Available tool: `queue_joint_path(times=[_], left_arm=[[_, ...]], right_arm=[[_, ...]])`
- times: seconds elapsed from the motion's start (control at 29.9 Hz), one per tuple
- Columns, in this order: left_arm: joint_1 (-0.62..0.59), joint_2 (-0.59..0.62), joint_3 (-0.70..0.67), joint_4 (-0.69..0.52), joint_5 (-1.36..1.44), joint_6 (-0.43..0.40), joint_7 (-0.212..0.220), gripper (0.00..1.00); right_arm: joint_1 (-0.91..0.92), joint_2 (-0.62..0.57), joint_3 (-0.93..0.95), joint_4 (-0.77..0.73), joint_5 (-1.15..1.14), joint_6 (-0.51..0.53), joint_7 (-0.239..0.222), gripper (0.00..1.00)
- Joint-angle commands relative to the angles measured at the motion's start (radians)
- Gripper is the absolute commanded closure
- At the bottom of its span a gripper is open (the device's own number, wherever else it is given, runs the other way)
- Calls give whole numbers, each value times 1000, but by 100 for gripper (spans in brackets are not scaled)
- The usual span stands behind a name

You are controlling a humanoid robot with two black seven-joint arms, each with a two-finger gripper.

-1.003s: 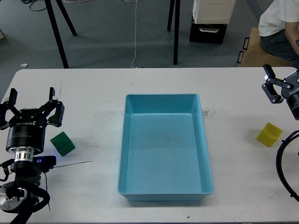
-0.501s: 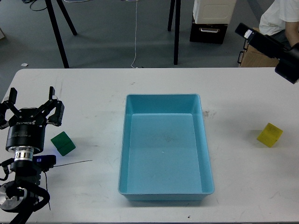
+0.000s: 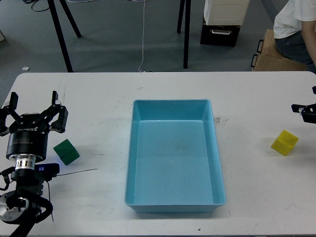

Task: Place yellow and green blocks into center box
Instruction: 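Lower the right gripper onto the yellow cube and close it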

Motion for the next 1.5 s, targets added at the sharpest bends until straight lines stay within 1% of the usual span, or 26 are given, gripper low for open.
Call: queue_joint_path(times=[0.0, 0.2, 0.37, 0.57, 0.8, 1.0, 1.1, 1.2, 1.3, 1.37, 1.4, 1.44, 1.47], left_arm=[[0, 0, 1, 7, 0, 0, 0, 0], [-2, -8, 1, 19, 0, 0, 0, 0], [-2, -11, 1, 21, 0, 0, 0, 0], [-2, -14, 1, 22, 0, 1, 0, 0], [-2, -14, 1, 22, 0, 0, 0, 0], [-2, -12, 0, 22, 0, 0, 0, 0], [-2, -12, 0, 22, 0, 0, 0, 0], [-2, -14, 0, 22, 0, 0, 0, 0], [-2, -14, 0, 22, 0, 0, 0, 0], [-2, -14, 0, 22, 0, 0, 0, 0], [-2, -12, 0, 22, 0, 0, 0, 0], [-2, -14, 0, 22, 0, 0, 0, 0], [-2, -14, 0, 22, 0, 0, 0, 0]], right_arm=[[-1, 49, -56, -34, -7, 1, 0, 11], [0, 135, -77, -123, -33, 3, 0, 10], [5, 155, -79, -151, -33, 6, 0, 10], [8, 187, -79, -178, -33, 46, 0, 10], [10, 245, -77, -230, -19, 46, 0, 11], [22, 265, -79, -244, -21, 46, 0, 12], [20, 285, -91, -258, -23, 50, 0, 21], [22, 288, -116, -269, -21, 58, 0, 26], [22, 288, -119, -272, -21, 58, 0, 43], [23, 287, -119, -272, -23, 58, 0, 50], [25, 288, -119, -273, -24, 58, 0, 56], [26, 288, -119, -276, -24, 58, 0, 63], [33, 288, -119, -278, -26, 58, 0, 72]])
